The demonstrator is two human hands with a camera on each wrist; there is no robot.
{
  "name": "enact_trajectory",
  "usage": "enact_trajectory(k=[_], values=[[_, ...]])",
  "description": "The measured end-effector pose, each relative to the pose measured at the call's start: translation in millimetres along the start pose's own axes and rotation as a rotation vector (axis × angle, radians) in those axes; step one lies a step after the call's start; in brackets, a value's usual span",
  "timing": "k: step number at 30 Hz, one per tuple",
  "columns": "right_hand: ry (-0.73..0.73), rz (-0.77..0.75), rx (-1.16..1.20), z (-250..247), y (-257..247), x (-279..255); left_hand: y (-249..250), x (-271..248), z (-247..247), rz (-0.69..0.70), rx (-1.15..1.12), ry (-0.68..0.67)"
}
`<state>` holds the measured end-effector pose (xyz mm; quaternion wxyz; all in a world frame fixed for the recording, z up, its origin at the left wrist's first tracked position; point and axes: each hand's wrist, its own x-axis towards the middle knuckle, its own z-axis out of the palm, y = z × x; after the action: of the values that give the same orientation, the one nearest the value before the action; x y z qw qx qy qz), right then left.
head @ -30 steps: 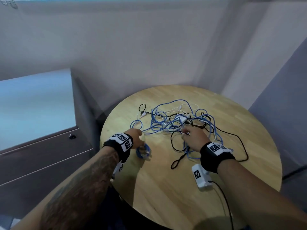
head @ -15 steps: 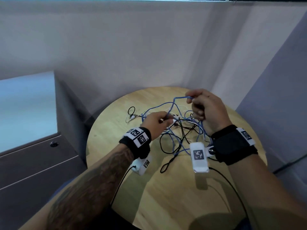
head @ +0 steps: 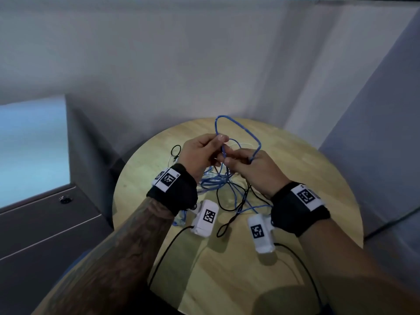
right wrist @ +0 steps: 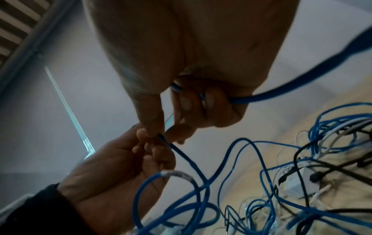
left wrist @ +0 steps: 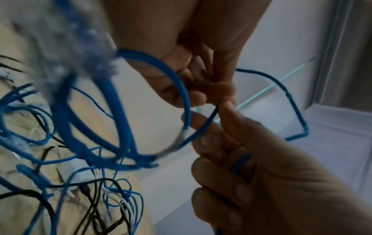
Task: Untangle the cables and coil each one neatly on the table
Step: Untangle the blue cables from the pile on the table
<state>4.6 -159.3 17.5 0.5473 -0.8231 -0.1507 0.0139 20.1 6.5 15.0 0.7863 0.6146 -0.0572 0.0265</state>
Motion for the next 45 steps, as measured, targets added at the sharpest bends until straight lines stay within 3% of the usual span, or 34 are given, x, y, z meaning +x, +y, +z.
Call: enact_trajectory(k=[4,9,14,18,21,26,29,34,40,45], values=[[0.058,-0.065,-0.070,0.8,-7.2,1.8,-6.8,-4.6,-4.6,-0.013,-0.059,-0.042],[0.198,-0.012,0.315,-12.7,-15.2,6.6,-29.6,-18.7,-1.2,-0.069,0.425,-0.309],[0.365,0.029,0.541,-36.5,-14.2,8.3,-34.0,-15.7,-7.5,-0.076,0.506,-0.257],[0.510,-0.022,0.704,-60.6,-15.7,10.0,-42.4,-12.7,-19.2,-0.068,0.722,-0.257],[0.610,-0.038,0.675,-74.1,-20.5,6.8,-41.6,-16.0,-23.9,-0.067,0.745,-0.258],[0.734,0.026,0.524,-86.1,-7.1,1.9,-27.7,-10.5,-29.1,-0.069,0.585,-0.143],[0.673,0.102,0.520,-83.2,0.4,1.4,-24.3,-10.5,-34.3,-0.050,0.586,-0.133],[0.558,0.126,0.390,-69.2,1.2,0.2,-26.4,-15.5,-25.9,0.018,0.780,-0.123],[0.225,0.257,0.078,-57.9,16.0,-11.5,-18.7,-16.4,-27.7,-0.020,0.585,-0.068],[0.116,0.262,0.199,-48.3,13.6,-12.5,-26.3,-16.1,-25.4,-0.046,0.584,-0.061]])
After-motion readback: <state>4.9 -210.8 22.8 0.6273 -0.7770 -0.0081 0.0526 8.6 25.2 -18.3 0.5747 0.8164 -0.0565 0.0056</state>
